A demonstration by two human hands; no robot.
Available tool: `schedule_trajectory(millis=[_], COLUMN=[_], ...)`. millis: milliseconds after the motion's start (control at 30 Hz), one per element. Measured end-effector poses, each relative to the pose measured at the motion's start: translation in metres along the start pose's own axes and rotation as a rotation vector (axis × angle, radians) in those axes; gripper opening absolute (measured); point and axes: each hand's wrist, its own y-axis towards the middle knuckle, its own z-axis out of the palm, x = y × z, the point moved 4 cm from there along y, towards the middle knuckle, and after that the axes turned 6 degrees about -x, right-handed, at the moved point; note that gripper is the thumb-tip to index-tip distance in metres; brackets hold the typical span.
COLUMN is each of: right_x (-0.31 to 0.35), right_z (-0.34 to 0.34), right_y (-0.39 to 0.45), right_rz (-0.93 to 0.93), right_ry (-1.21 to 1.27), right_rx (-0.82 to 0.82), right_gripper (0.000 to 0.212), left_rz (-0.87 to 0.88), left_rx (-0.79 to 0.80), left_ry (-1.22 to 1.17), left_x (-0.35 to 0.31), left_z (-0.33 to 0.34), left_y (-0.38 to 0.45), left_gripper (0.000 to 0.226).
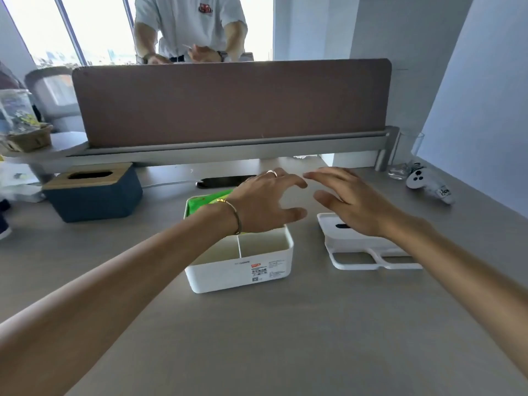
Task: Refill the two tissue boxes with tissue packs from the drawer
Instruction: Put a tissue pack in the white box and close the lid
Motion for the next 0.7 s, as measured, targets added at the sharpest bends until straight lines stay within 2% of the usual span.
schedule_trajectory(millis=[133, 267, 333, 433, 533, 633, 700], right_x=[-0.04, -0.07, -0.083, -0.099, -0.107, -0.113, -0.116], right_z=[-0.02, -0.026, -0.028, -0.031, -0.03, -0.028, -0.028], right_y=[-0.033, -0.063, -0.075, -0.088, -0.097, -0.103, -0.107], right_rz=[0.1, 0.146, 0.176, 0.222, 0.255, 0.277, 0.286], right_ry=[-0.036, -0.101, -0.134, -0.145, -0.162, -0.155, -0.151], right_rx=[0.009, 0.061, 0.08, 0.081, 0.105, 0.122, 0.126], right_gripper=[0.064, 0.033, 0.027, 0.026, 0.037, 0.045, 0.043], left_rz=[0.068, 0.075, 0.051, 0.014, 0.005, 0.006, 0.001], left_rx=[0.069, 0.151, 0.193, 0.273, 0.339, 0.338, 0.318], left_ry=[0.022, 0.041, 0.04, 0.069, 0.102, 0.133, 0.13], left_x=[-0.046, -0.074, -0.083, -0.09, -0.092, -0.092, -0.092], left_z=[0.027, 0.059, 0.073, 0.093, 0.11, 0.118, 0.119], left_y=[0.024, 0.041, 0.048, 0.056, 0.061, 0.064, 0.065], left_gripper=[0.049, 0.039, 0.038, 0.047, 0.055, 0.054, 0.052])
